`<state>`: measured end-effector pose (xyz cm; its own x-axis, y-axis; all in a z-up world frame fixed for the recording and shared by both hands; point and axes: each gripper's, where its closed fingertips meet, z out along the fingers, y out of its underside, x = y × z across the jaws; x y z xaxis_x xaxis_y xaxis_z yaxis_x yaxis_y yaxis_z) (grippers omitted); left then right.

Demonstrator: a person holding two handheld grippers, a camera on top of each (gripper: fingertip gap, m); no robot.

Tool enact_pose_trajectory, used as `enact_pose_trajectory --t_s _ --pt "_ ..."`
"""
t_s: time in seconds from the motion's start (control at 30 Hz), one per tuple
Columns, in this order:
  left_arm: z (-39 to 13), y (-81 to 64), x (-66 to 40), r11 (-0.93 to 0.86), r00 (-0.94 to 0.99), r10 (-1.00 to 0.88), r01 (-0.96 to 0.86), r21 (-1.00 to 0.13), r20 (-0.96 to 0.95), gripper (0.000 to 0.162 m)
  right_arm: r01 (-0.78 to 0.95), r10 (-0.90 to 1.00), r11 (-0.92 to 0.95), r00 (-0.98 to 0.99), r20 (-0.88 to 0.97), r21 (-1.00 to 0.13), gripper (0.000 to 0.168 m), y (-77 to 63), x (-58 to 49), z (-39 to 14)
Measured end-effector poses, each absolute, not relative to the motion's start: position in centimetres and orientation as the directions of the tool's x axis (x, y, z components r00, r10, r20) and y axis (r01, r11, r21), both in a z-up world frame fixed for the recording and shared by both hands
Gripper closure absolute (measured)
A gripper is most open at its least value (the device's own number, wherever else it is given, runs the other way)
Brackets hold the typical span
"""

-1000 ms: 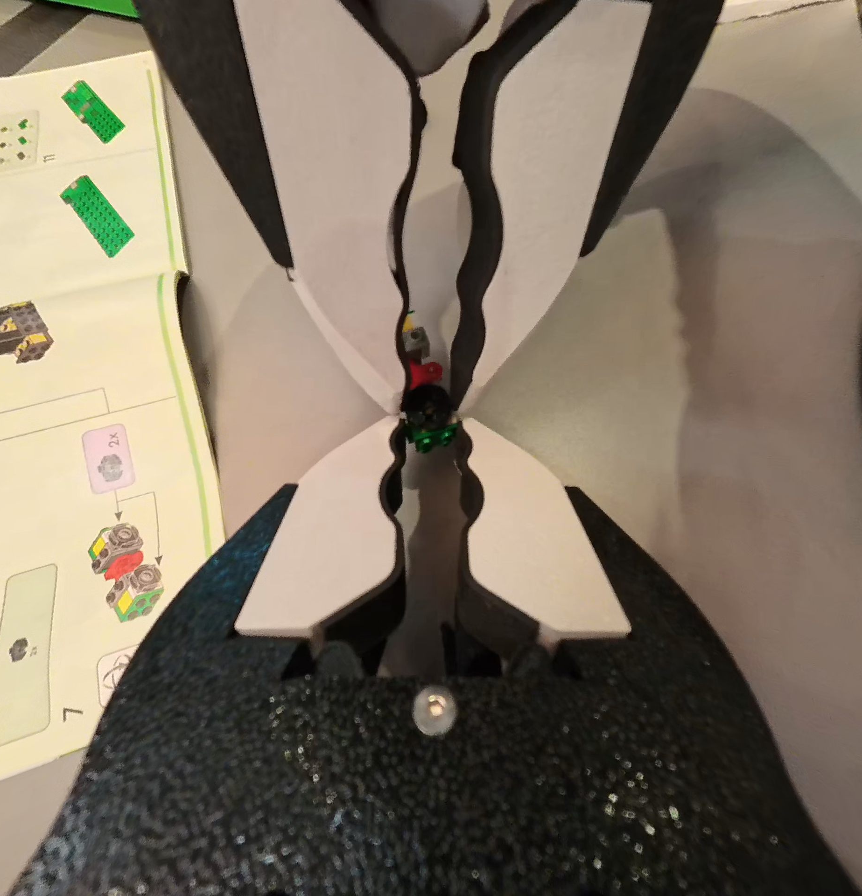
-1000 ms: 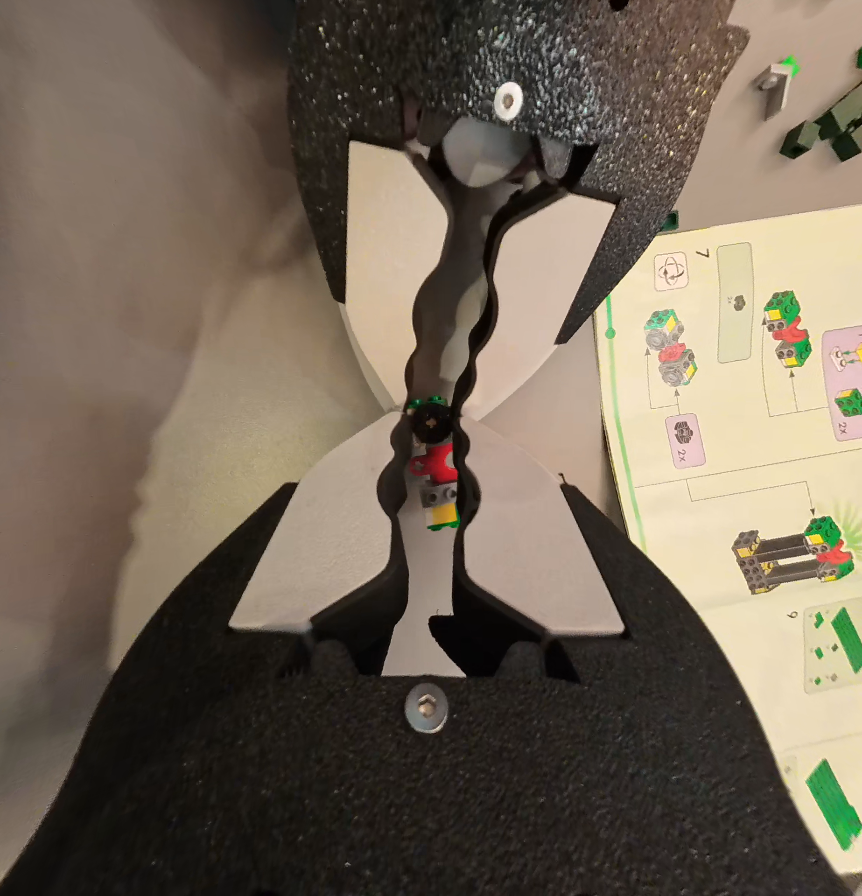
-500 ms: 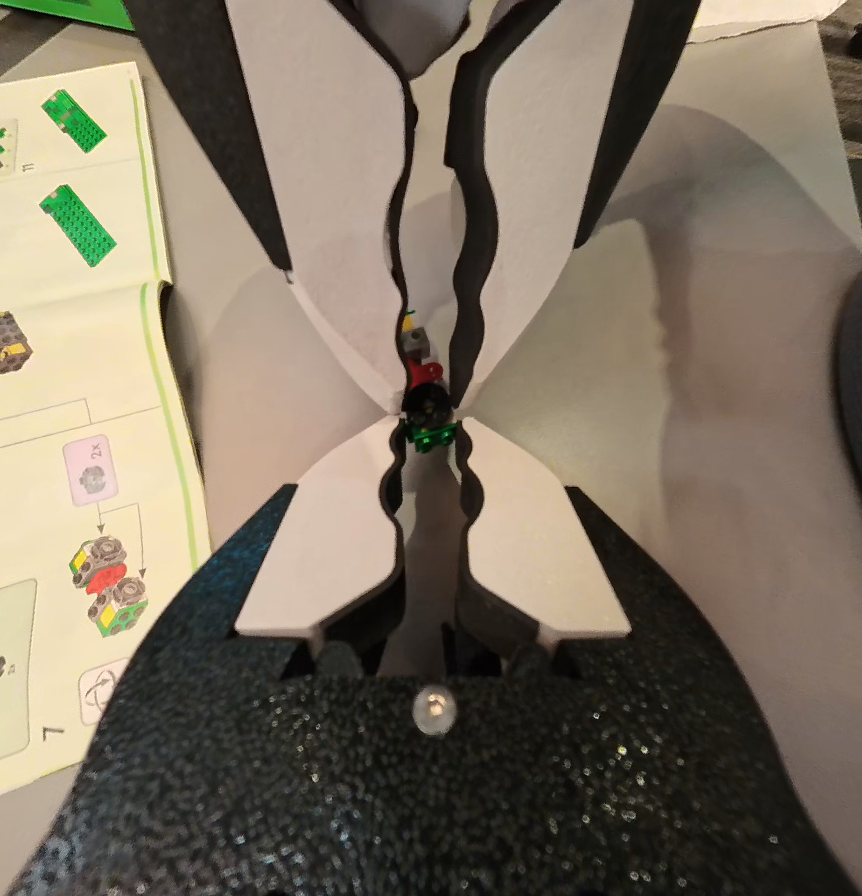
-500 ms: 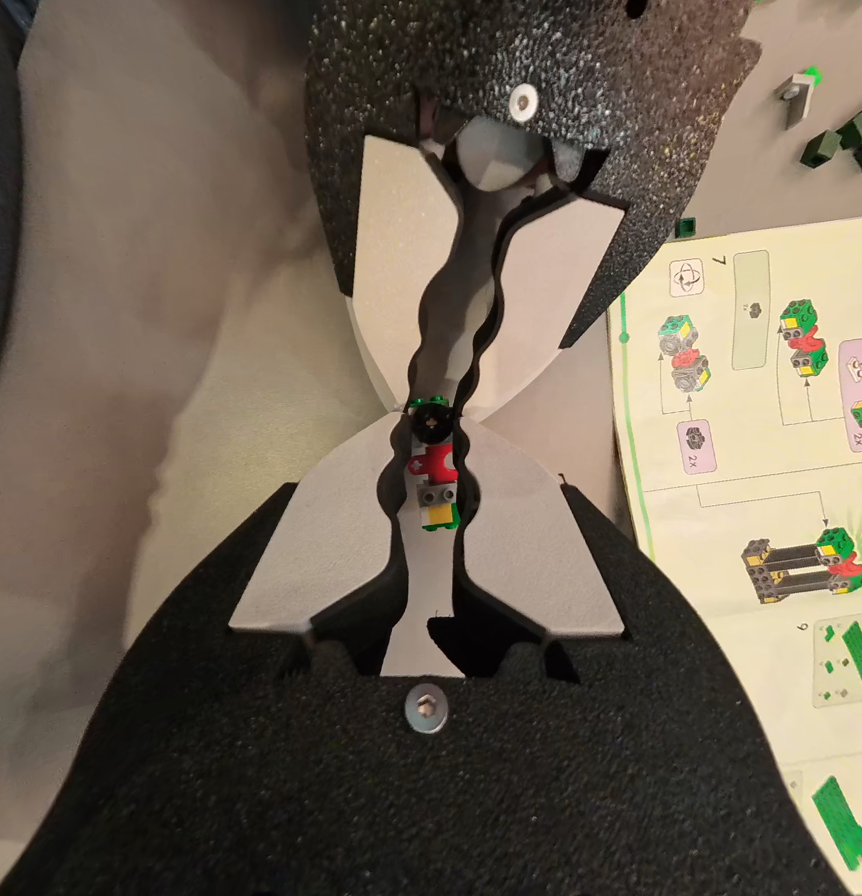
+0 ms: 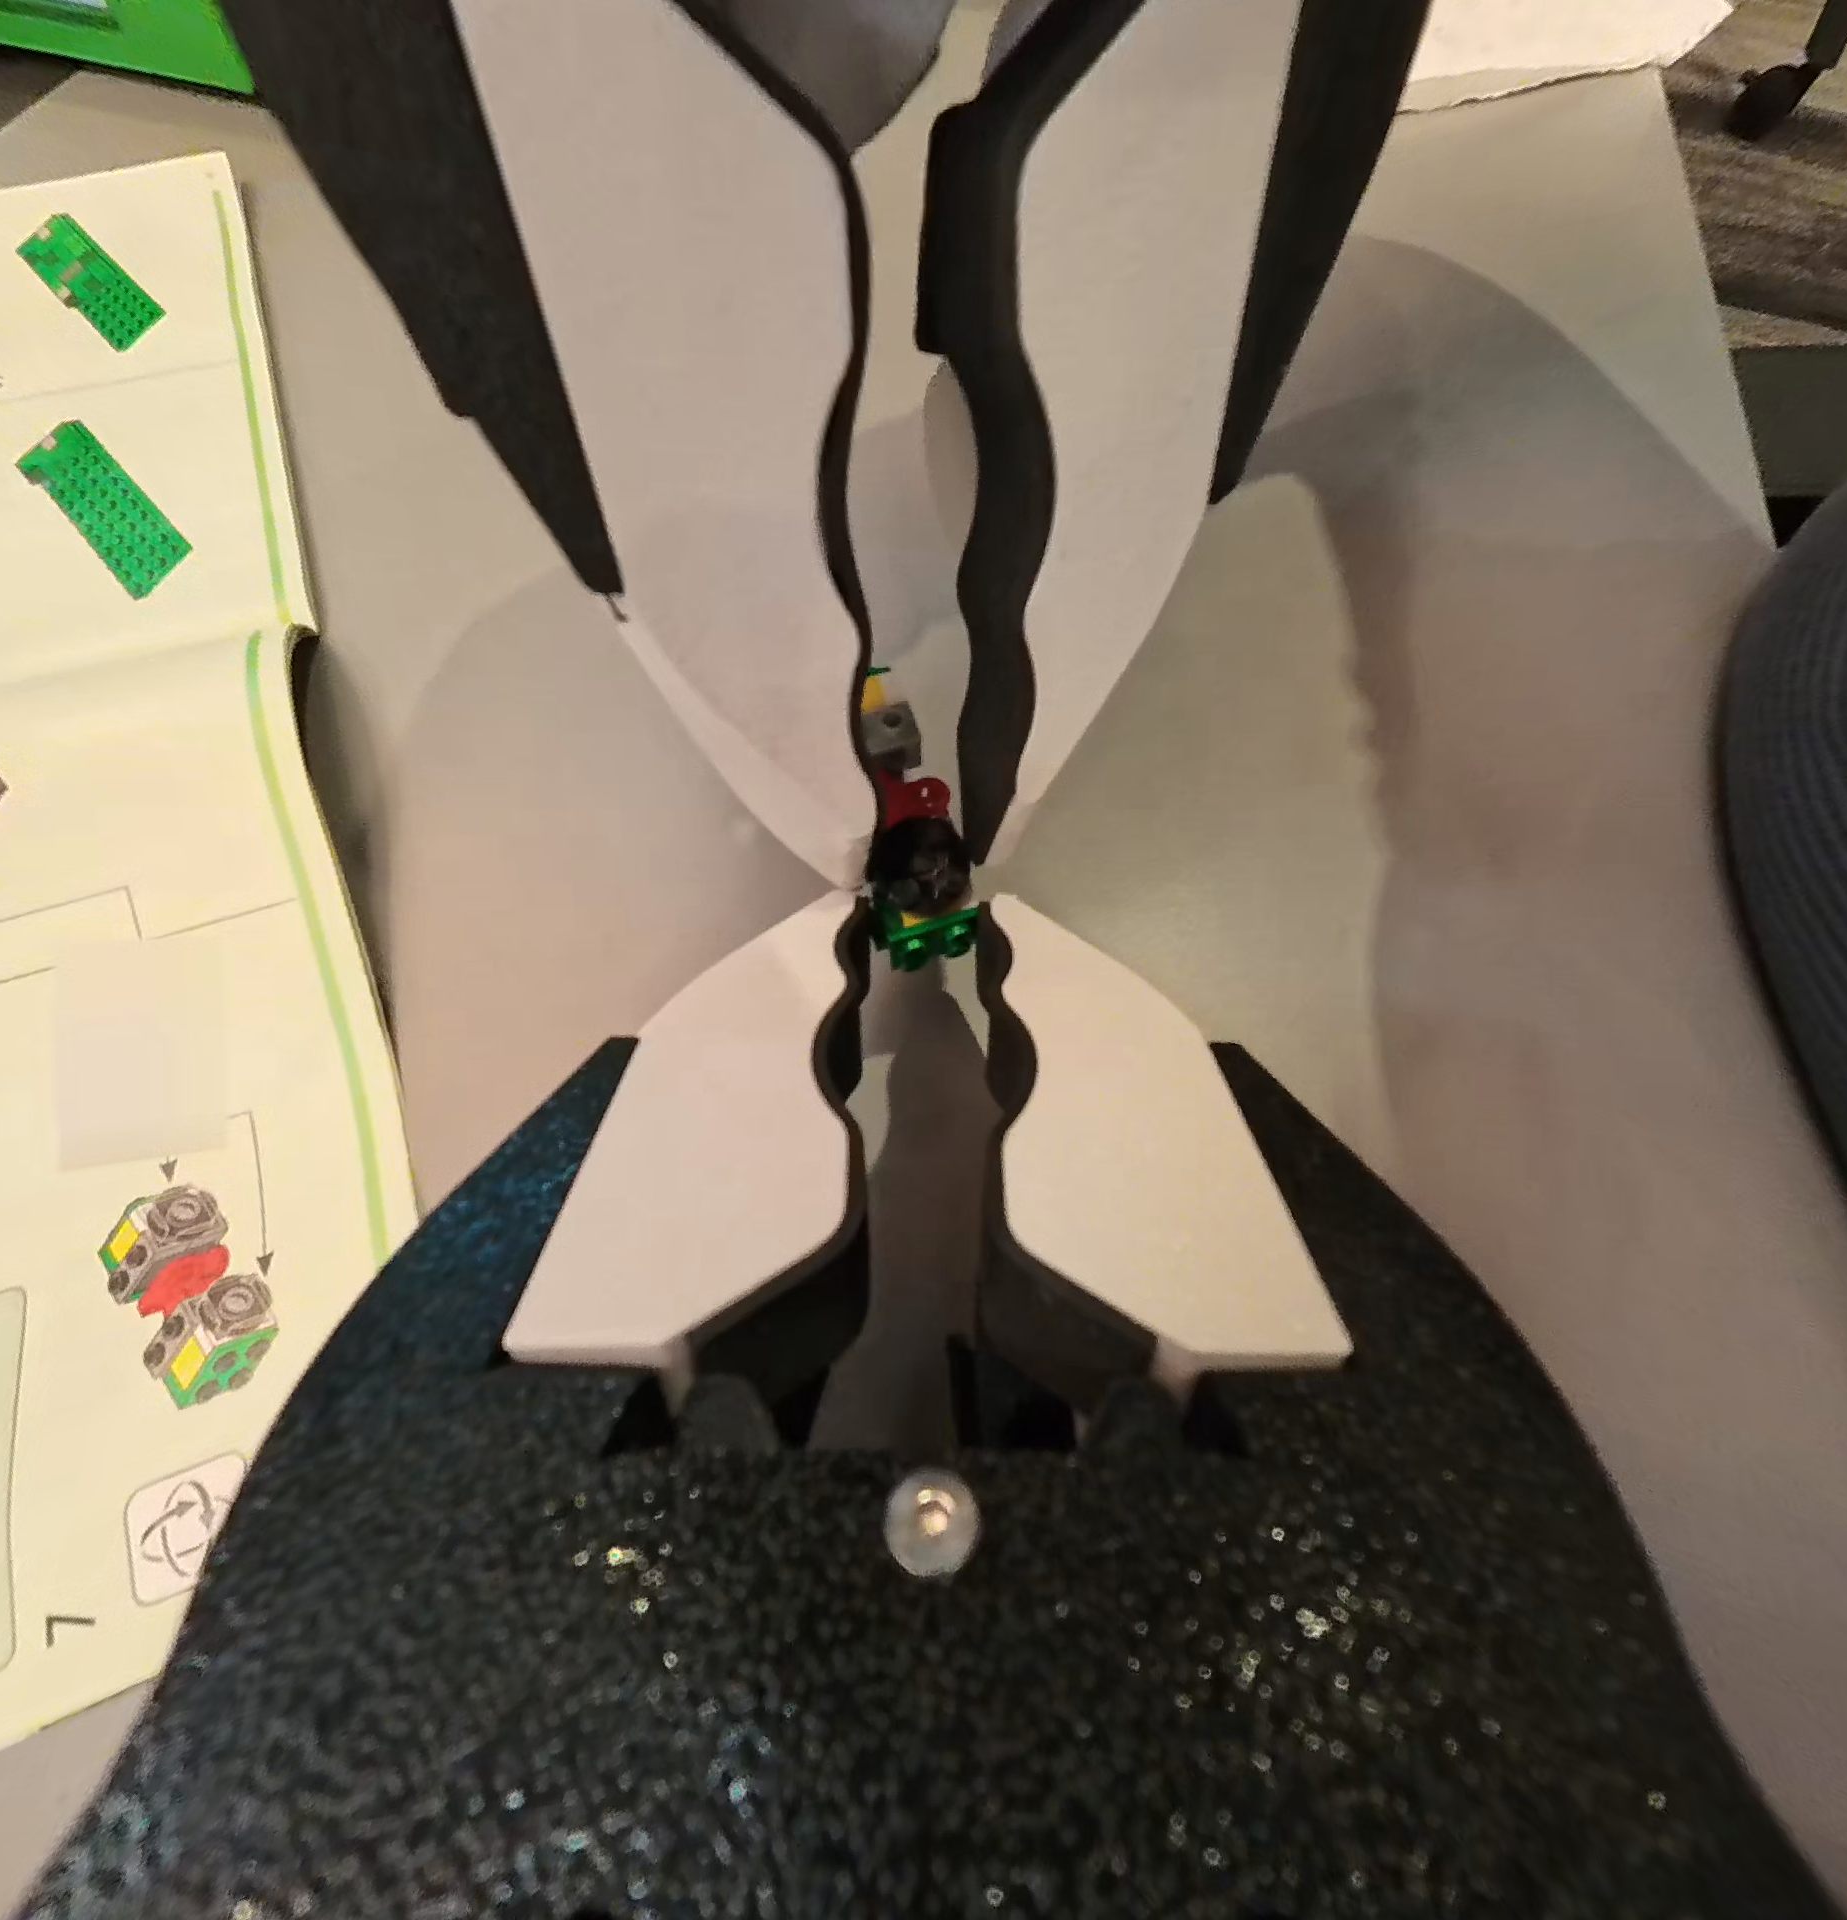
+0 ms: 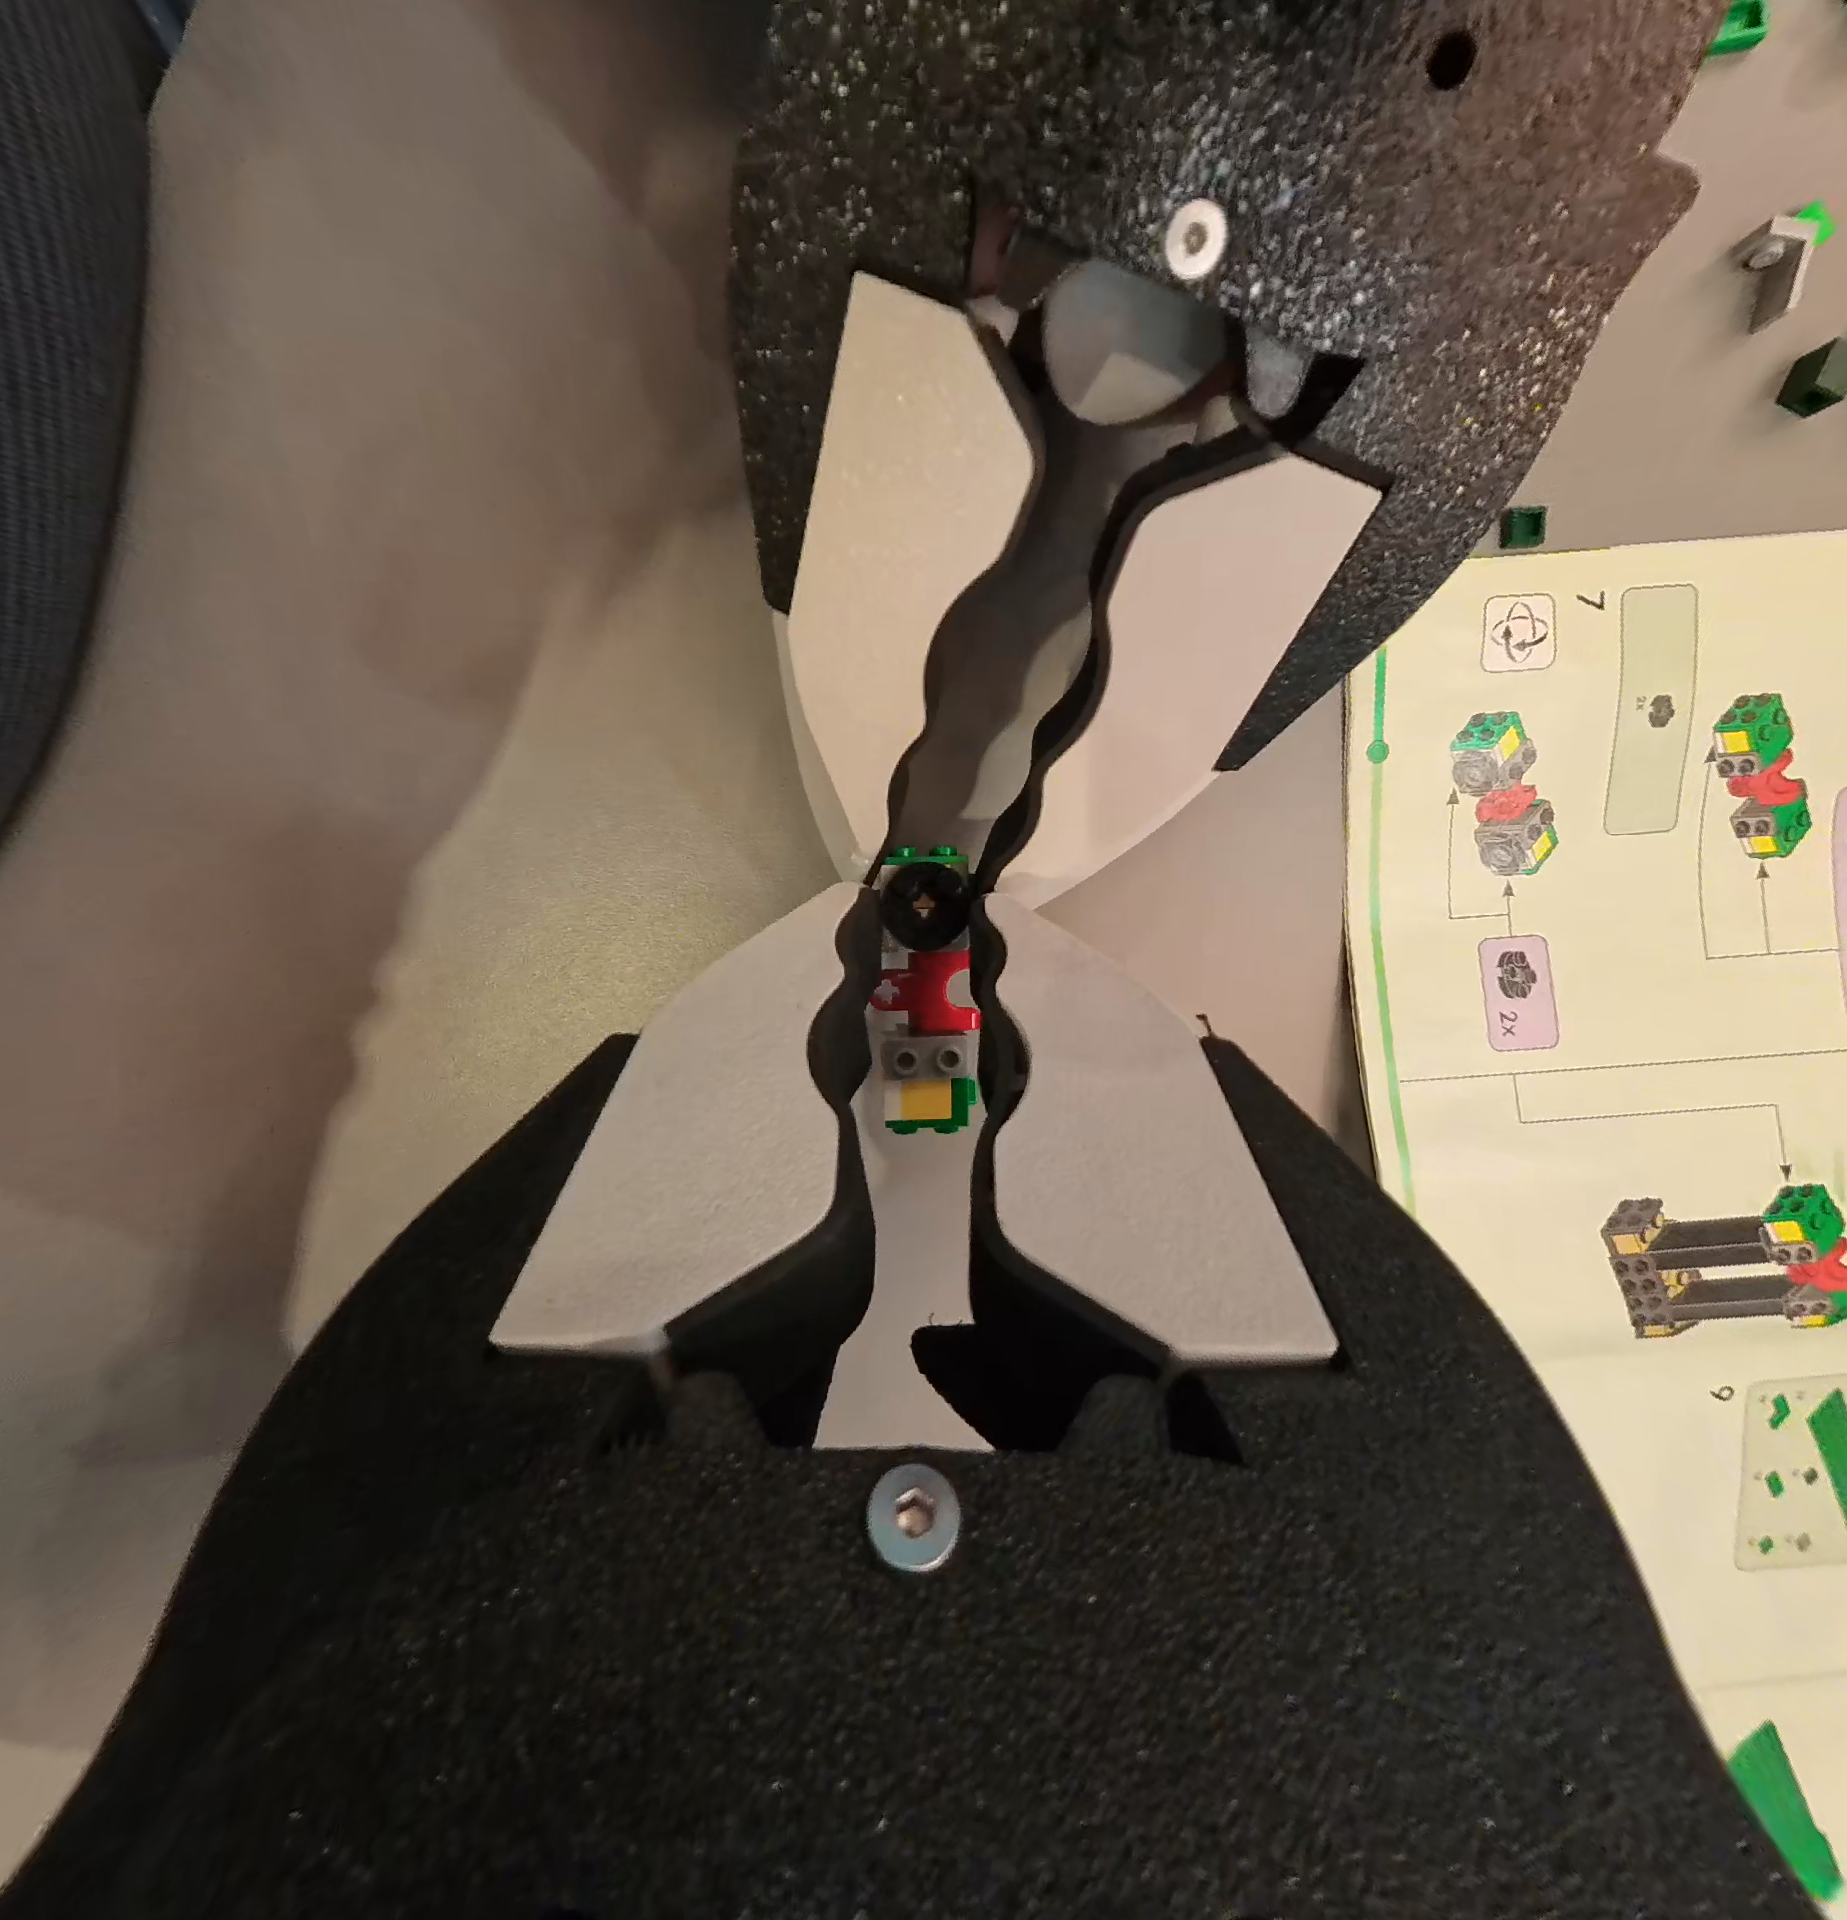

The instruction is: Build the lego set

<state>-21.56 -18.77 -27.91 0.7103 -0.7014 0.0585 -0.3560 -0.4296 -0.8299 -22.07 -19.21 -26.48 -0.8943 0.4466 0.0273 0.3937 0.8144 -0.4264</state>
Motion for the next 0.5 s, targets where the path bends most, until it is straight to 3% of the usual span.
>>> enact_pose_trajectory --t_s 0.5 --pt "-27.96 -18.73 -21.79 -0.447 0.723 -0.686 -0.340 -0.827 0.074 0.143 0.388 0.467 0.818 -0.879 0.097 -0.424 0.142 -18.68 -22.33 -26.18"
